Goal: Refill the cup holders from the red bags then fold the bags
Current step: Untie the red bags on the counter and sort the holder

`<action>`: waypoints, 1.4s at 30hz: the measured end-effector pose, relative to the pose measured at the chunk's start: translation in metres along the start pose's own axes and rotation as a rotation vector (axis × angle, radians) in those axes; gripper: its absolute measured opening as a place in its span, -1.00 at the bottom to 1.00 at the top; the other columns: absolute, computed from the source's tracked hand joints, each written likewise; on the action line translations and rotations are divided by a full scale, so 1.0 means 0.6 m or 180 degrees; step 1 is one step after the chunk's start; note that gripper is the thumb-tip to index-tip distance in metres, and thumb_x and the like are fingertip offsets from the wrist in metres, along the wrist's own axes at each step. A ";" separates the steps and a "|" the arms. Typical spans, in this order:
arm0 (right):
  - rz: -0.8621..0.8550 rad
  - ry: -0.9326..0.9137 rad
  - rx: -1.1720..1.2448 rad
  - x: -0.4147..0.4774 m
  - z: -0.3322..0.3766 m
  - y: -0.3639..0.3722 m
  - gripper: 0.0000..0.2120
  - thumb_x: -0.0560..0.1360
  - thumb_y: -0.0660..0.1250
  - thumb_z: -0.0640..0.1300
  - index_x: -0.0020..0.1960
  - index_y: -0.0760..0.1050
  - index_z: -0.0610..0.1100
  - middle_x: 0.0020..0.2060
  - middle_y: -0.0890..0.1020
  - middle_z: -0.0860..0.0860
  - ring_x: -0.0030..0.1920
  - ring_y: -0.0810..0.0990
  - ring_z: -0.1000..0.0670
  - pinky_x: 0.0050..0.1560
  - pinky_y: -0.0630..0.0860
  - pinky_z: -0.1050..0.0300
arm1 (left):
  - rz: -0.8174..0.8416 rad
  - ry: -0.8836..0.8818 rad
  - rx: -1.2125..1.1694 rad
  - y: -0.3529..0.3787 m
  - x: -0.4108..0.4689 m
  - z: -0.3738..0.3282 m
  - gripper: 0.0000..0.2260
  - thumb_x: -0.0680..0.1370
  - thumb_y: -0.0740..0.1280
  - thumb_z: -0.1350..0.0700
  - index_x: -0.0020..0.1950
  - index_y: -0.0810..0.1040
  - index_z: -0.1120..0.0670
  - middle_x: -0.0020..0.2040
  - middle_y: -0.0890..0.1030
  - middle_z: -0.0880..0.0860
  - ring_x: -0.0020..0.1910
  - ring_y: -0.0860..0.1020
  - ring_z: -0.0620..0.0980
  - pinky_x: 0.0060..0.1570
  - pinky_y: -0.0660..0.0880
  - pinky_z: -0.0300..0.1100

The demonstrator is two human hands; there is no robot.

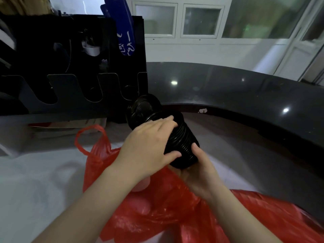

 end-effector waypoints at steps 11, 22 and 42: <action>0.0393 -0.0233 0.1136 0.017 -0.013 0.017 -0.50 0.37 0.49 0.00 0.24 0.56 -0.19 0.21 0.58 -0.18 0.22 0.56 -0.17 0.23 0.48 -0.14 | -0.0083 0.0686 0.0812 -0.026 0.035 -0.059 -0.26 0.28 0.52 -0.16 0.37 0.44 0.13 0.13 0.59 0.11 0.27 0.50 0.14 0.32 0.34 0.00; 0.0262 -0.0277 0.1189 0.016 -0.009 0.011 -0.38 0.22 0.62 -0.05 0.21 0.57 -0.25 0.19 0.58 -0.24 0.17 0.59 -0.21 0.06 0.56 -0.11 | -0.0266 0.0517 0.0251 -0.002 0.021 -0.044 -0.42 0.29 0.57 0.02 0.26 0.55 0.14 0.19 0.60 0.09 0.13 0.59 0.09 0.12 0.50 -0.04; -0.0331 -0.1755 -0.2674 0.014 0.044 0.117 -0.13 0.30 0.45 0.10 0.43 0.00 0.33 0.15 0.52 0.31 0.20 0.52 0.21 0.05 0.46 0.43 | -0.1077 -0.0998 -0.2728 -0.029 -0.057 0.130 -0.54 0.36 0.46 0.07 0.17 0.45 -0.31 0.04 0.60 -0.25 0.04 0.57 -0.28 -0.04 0.45 -0.45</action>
Point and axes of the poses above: each hand's wrist, its own x-axis towards the middle knuckle, its own y-axis out of the palm, z = x × y, the point moved 7 cm from there along x, towards the middle knuckle
